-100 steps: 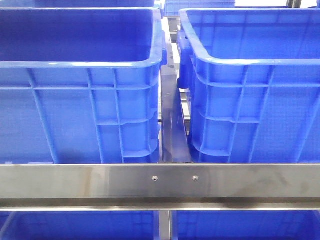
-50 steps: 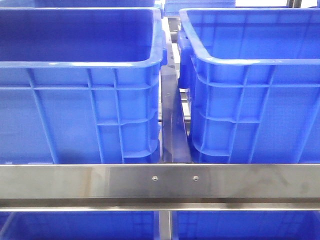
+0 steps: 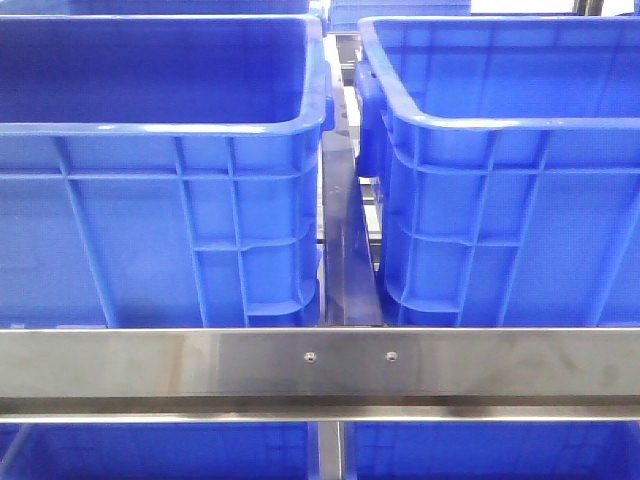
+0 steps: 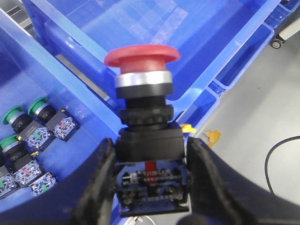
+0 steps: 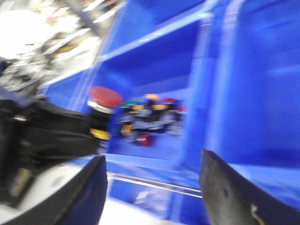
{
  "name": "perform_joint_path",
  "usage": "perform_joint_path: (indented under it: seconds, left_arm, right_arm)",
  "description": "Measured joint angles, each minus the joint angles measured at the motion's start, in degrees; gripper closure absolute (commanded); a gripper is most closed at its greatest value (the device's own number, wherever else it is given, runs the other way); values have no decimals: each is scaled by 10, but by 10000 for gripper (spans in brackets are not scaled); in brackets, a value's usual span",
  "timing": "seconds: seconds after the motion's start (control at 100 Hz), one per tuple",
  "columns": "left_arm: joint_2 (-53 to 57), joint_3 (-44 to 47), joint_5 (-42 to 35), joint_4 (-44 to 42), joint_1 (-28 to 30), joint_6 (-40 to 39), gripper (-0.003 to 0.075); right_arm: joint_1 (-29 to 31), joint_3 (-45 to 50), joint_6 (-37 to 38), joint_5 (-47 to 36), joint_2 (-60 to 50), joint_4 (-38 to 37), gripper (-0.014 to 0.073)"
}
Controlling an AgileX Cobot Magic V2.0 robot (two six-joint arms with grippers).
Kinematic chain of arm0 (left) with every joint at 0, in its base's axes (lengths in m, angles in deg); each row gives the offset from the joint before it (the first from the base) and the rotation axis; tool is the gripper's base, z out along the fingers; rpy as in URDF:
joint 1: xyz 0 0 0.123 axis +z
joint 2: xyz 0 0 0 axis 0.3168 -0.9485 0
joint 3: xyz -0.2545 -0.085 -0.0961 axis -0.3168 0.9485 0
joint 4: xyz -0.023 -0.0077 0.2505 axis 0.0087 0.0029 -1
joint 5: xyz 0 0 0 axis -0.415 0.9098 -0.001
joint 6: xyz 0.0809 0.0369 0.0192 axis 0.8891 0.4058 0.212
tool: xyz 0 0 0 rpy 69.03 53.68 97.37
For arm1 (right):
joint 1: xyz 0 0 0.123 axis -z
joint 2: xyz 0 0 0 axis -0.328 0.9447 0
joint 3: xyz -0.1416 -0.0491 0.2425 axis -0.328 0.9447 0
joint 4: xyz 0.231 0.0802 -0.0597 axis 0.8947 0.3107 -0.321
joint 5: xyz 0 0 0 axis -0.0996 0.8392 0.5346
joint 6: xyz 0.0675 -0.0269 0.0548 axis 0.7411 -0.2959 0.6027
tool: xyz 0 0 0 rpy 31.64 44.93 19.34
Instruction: Pick red and yellow buttons and place in box
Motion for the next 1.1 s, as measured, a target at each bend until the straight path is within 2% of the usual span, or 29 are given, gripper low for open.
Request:
perform_joint_path:
  seconds: [0.18, 0.34, 0.74, 1.1]
  left_arm:
    - [0, 0, 0, 0, 0, 0, 739]
    - [0, 0, 0, 0, 0, 0, 739]
    - [0, 0, 1, 0, 0, 0, 739]
    - [0, 0, 1, 0, 0, 0, 739]
  right_arm:
    - [0, 0, -157, 32, 107, 202, 134]
    - [-7, -1, -224, 53, 183, 286, 134]
    - [-105, -81, -251, 59, 293, 307, 134]
    - [-126, -114, -252, 61, 353, 309, 134]
